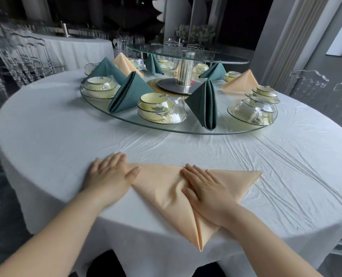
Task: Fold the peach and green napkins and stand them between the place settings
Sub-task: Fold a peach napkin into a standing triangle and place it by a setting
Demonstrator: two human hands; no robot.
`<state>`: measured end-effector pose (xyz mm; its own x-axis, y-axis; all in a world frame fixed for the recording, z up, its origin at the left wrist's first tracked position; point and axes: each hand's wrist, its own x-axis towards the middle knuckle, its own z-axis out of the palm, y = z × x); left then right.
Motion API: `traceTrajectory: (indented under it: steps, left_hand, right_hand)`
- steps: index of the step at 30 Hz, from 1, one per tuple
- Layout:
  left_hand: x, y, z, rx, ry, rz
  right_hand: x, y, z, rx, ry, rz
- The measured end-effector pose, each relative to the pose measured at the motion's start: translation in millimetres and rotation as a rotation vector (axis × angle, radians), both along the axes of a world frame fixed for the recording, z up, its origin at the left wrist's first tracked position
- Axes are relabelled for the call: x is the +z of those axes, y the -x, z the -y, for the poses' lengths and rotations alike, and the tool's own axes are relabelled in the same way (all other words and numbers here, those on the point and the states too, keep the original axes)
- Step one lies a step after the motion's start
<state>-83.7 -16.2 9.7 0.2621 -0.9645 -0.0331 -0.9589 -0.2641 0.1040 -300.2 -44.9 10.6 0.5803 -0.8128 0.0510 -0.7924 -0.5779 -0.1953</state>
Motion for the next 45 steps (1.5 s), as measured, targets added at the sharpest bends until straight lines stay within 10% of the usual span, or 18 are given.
traceTrajectory:
  steps: [5, 10, 21, 27, 31, 40, 45]
  left_hand:
    - [8.3, -20.7, 6.3, -0.057, 0.263, -0.225]
    - [30.2, -2.7, 24.3, -0.357, 0.090, -0.649]
    - [59.5, 21.1, 43.3, -0.474, -0.198, -0.292]
    - [116.8, 15.5, 38.0, -0.310, 0.611, -0.238]
    - [111.9, -2.0, 31.1, -0.594, 1.083, -0.009]
    - [7.1, -17.4, 3.5, -0.810, 0.512, 0.060]
    - [4.7, 22.3, -16.2, -0.719, 0.637, 0.013]
  right_hand:
    - [16.3, 11.3, -1.2, -0.034, -0.089, 0.452]
    - [49.0, 40.8, 35.0, -0.196, -0.172, 0.130]
    - [75.8, 25.9, 49.7, -0.158, -0.298, -0.264]
    - [134.0, 25.0, 46.1, -0.182, 0.260, 0.171]
    - [131.5, 26.7, 31.3, -0.049, 0.666, 0.246]
    - [9.9, 29.3, -1.8, 0.164, 0.487, 0.014]
    - [5.3, 30.8, -7.6, 0.119, 0.452, 0.049]
